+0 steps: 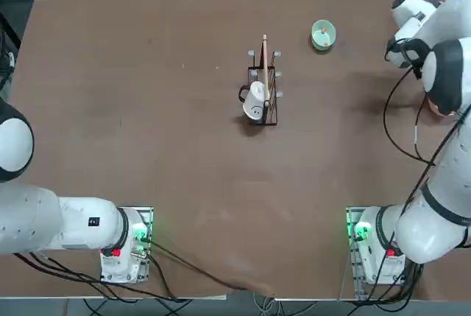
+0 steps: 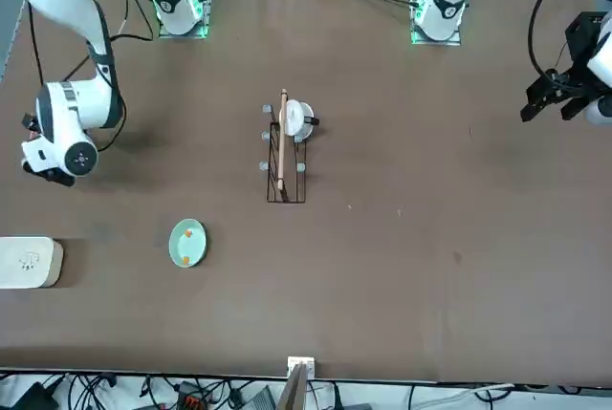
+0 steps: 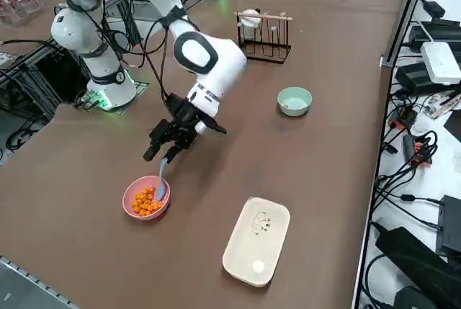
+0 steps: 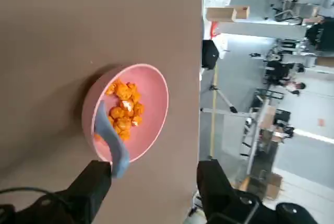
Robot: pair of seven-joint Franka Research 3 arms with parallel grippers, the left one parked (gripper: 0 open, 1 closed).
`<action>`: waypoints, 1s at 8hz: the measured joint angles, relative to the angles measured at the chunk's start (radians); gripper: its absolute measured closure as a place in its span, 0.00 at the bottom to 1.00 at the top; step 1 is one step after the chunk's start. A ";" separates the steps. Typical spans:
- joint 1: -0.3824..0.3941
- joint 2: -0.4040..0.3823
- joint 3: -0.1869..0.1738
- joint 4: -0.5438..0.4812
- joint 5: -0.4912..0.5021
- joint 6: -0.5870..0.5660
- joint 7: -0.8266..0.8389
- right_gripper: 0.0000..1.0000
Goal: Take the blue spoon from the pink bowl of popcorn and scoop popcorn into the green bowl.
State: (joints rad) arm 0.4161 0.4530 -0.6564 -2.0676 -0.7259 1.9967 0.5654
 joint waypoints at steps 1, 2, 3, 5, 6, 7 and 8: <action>0.002 -0.028 0.000 -0.001 0.049 -0.001 -0.023 0.00; 0.003 -0.042 0.001 -0.002 0.093 -0.001 -0.042 0.00; 0.004 -0.057 0.001 -0.001 0.144 -0.001 -0.066 0.00; 0.005 -0.125 0.001 0.018 0.291 -0.046 -0.161 0.00; 0.005 -0.171 0.001 0.043 0.377 -0.096 -0.226 0.00; 0.007 -0.216 0.001 0.082 0.478 -0.156 -0.289 0.00; 0.009 -0.249 0.002 0.142 0.590 -0.223 -0.355 0.00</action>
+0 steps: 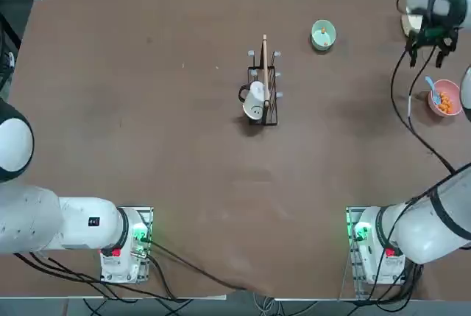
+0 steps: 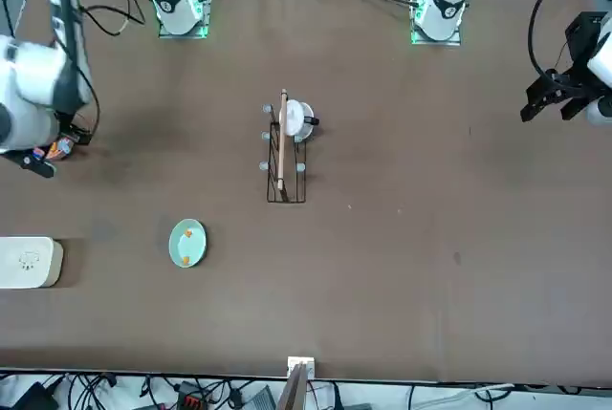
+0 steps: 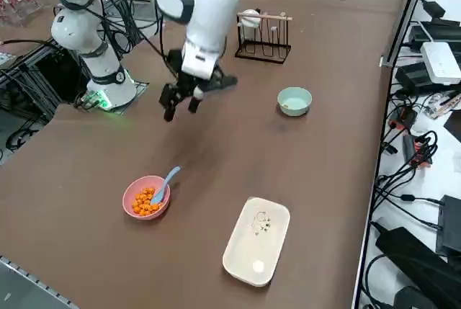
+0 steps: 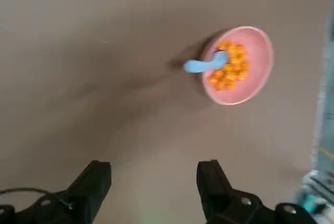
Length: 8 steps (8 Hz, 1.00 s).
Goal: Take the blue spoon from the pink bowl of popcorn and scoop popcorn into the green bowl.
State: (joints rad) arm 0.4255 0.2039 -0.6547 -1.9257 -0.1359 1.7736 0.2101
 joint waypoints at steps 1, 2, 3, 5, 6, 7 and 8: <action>0.005 -0.020 0.002 0.079 0.099 -0.073 -0.068 0.00; 0.013 -0.029 0.004 0.166 0.176 -0.139 -0.131 0.00; 0.018 -0.032 0.006 0.258 0.232 -0.181 -0.177 0.00; 0.038 -0.031 0.016 0.419 0.272 -0.228 -0.213 0.00; 0.059 -0.031 0.020 0.471 0.273 -0.260 -0.216 0.00; 0.078 -0.030 0.027 0.495 0.261 -0.274 -0.219 0.00; 0.085 -0.030 0.047 0.496 0.237 -0.278 -0.232 0.00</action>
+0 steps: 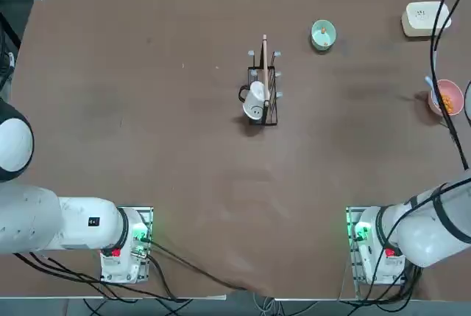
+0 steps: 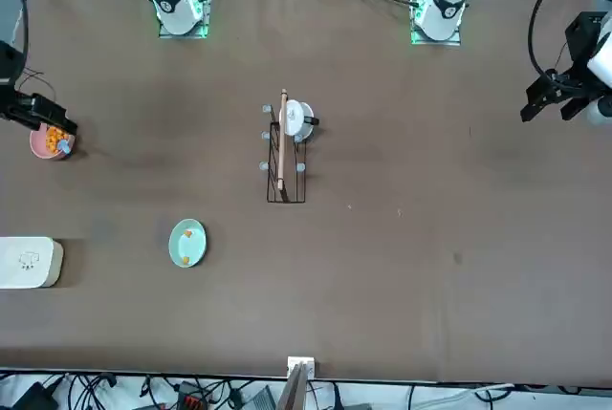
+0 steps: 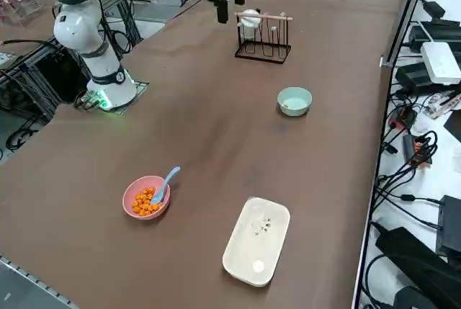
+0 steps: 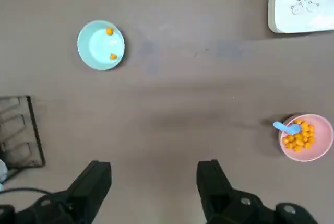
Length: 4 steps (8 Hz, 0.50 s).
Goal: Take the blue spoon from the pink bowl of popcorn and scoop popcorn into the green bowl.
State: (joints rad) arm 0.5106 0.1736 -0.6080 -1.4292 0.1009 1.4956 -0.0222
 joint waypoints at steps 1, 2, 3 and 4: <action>-0.042 -0.007 0.065 -0.008 -0.026 -0.007 -0.015 0.00; -0.171 -0.027 0.210 -0.025 -0.052 -0.012 -0.019 0.00; -0.316 -0.051 0.365 -0.047 -0.078 -0.014 -0.019 0.00; -0.416 -0.087 0.467 -0.084 -0.089 0.000 -0.016 0.00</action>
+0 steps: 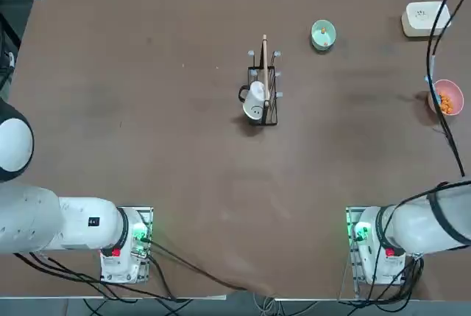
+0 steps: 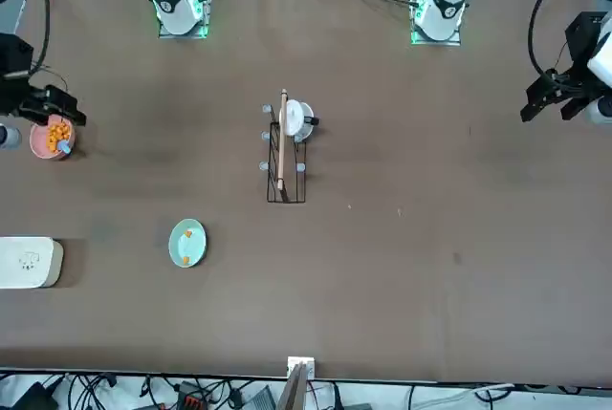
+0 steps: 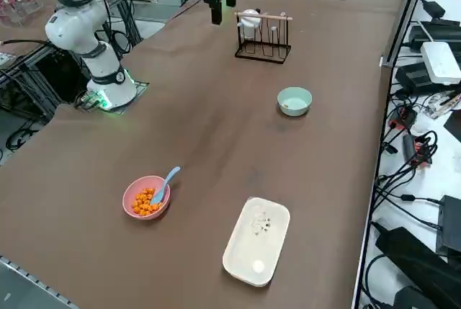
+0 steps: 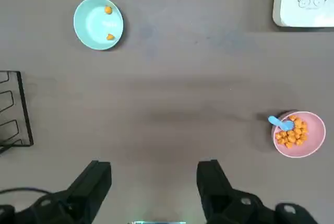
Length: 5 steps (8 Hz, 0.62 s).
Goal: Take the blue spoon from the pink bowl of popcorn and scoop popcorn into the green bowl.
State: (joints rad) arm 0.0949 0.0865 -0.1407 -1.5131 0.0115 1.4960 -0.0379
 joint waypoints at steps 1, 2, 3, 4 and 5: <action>-0.050 -0.054 0.053 -0.065 -0.001 0.042 0.001 0.00; -0.073 -0.122 0.082 -0.155 -0.002 0.100 0.002 0.00; -0.078 -0.186 0.094 -0.238 -0.006 0.145 0.003 0.00; -0.080 -0.226 0.099 -0.285 -0.010 0.165 0.002 0.00; -0.081 -0.245 0.102 -0.301 -0.011 0.173 0.002 0.00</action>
State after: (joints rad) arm 0.0138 -0.1585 -0.0391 -1.8138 0.0007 1.6690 -0.0355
